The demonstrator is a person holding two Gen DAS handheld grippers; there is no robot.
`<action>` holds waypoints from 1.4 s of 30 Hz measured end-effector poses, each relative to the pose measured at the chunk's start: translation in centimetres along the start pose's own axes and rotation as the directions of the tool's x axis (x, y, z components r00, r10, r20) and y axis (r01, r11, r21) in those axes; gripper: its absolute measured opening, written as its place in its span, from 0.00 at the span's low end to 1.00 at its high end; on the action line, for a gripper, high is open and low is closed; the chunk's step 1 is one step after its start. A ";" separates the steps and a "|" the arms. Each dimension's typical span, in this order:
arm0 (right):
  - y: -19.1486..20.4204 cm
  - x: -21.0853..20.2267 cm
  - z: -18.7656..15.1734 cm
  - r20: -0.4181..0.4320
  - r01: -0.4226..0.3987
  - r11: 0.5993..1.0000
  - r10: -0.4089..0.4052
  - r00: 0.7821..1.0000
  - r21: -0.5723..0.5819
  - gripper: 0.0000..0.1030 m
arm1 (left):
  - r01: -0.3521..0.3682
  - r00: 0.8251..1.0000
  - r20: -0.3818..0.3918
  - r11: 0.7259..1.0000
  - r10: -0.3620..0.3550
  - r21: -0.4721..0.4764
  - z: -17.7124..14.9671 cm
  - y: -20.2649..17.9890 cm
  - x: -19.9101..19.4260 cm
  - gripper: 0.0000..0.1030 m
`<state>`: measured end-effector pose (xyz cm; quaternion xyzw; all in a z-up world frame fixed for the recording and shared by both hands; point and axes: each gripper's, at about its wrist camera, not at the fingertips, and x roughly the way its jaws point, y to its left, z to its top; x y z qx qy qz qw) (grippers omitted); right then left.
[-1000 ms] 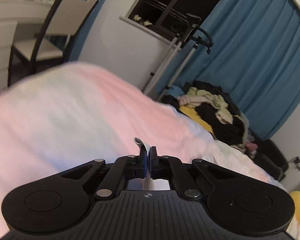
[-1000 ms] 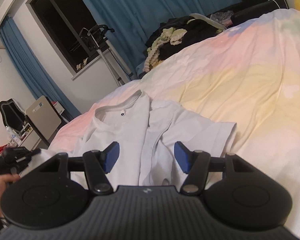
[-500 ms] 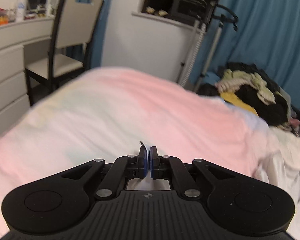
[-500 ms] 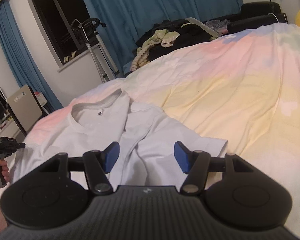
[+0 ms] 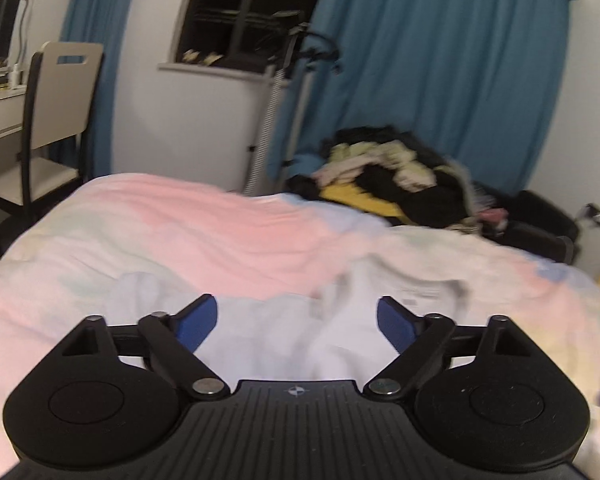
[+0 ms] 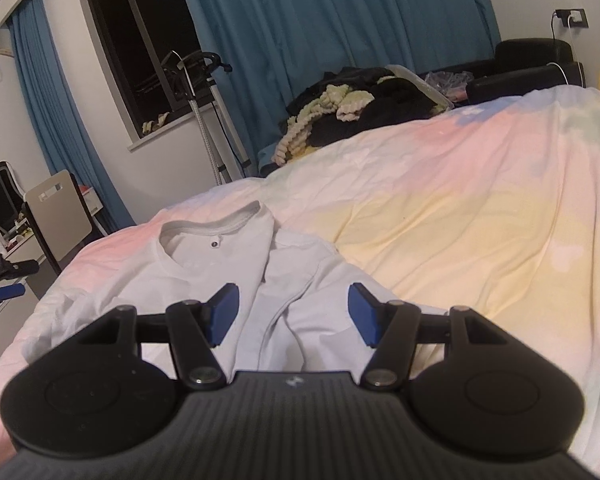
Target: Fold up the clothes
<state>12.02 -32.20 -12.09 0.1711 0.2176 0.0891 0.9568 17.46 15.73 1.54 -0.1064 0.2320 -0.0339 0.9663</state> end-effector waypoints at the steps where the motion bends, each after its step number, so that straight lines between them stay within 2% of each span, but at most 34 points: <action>1: 0.1 -0.5 0.0 0.006 -0.003 1.000 0.003 1.000 -0.009 0.60 | 0.019 1.000 0.009 1.000 -0.019 -0.001 -0.4 -0.9 -1.3 0.88; 7: 1.3 -3.0 -0.2 0.028 -0.008 0.998 0.010 1.000 -0.062 0.60 | 0.081 0.996 0.041 0.997 -0.081 -0.010 -4.9 -4.2 -6.4 0.92; 12: 2.0 -3.9 -1.2 0.013 -0.009 0.997 0.010 1.000 -0.082 0.60 | 0.124 0.990 0.066 0.992 -0.123 -0.018 -9.1 -6.5 -10.2 1.00; 15: 2.4 -4.0 -1.6 0.016 -0.005 0.995 0.006 1.000 -0.098 0.60 | 0.104 0.994 0.037 0.995 -0.104 0.011 -10.1 -7.1 -10.3 1.00; 18: 2.5 -3.9 -1.7 0.028 -0.005 0.994 0.008 1.000 -0.112 0.60 | 0.106 0.993 0.050 0.994 -0.107 0.035 -10.5 -7.4 -10.3 1.00; 20: 2.4 -3.8 -1.7 0.032 0.000 0.994 0.004 0.999 -0.109 0.63 | 0.113 0.992 0.043 0.992 -0.116 0.060 -10.6 -7.6 -9.9 1.00; 21: 2.2 -3.7 -1.7 0.034 0.005 0.995 -0.001 0.999 -0.104 0.69 | 0.117 0.992 0.029 0.991 -0.119 0.066 -10.7 -7.7 -9.5 1.00; 24: 1.3 -3.3 -1.6 0.038 0.018 0.998 -0.015 0.999 -0.064 0.82 | 0.128 0.992 -0.022 0.991 -0.127 0.049 -11.2 -7.6 -8.9 1.00; 26: 0.6 -3.1 -1.5 0.040 0.027 0.999 -0.025 0.999 -0.038 0.83 | 0.130 0.990 -0.052 0.991 -0.128 0.033 -11.3 -7.5 -8.3 1.00; 29: -0.4 -2.8 -1.3 0.044 0.040 0.999 -0.040 0.998 0.005 0.83 | 0.139 0.989 -0.057 0.990 -0.137 0.033 -11.4 -7.5 -7.9 1.00; 31: -1.9 -2.6 -0.9 0.050 0.051 0.995 -0.055 0.997 0.082 0.83 | 0.138 0.989 -0.058 0.990 -0.135 0.041 -11.5 -7.5 -7.8 1.00; 34: -5.0 -2.5 -0.3 0.062 0.075 0.970 -0.091 0.994 0.231 0.83 | 0.130 0.989 -0.071 0.991 -0.128 0.020 -11.6 -7.2 -7.7 1.00; 37: -7.4 -2.2 -0.5 0.050 0.104 0.943 -0.125 0.991 0.315 0.83 | 0.133 0.987 -0.083 0.991 -0.135 -0.024 -11.6 -6.8 -7.6 1.00; 39: -8.2 -1.4 -1.1 0.018 0.102 0.928 -0.116 0.993 0.358 0.82 | 0.139 0.986 -0.084 0.989 -0.142 -0.041 -11.5 -6.8 -7.5 1.00; 42: -8.0 0.2 -2.1 -0.028 0.082 0.927 -0.078 0.997 0.367 0.77 | 0.141 0.986 -0.082 0.989 -0.145 -0.050 -11.5 -6.7 -7.6 1.00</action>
